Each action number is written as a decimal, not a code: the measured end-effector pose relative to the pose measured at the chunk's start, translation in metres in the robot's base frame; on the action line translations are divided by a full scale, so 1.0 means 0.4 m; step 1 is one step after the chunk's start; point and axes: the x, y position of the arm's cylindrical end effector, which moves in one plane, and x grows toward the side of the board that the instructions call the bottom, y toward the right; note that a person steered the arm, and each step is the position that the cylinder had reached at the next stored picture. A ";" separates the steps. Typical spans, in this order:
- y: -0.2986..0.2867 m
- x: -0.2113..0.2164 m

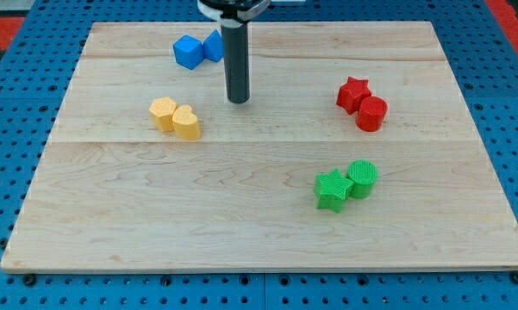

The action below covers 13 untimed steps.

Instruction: Slide the yellow hexagon towards the down and left

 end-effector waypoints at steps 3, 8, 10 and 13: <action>-0.220 -0.019; -0.344 0.028; -0.355 0.185; -0.388 0.201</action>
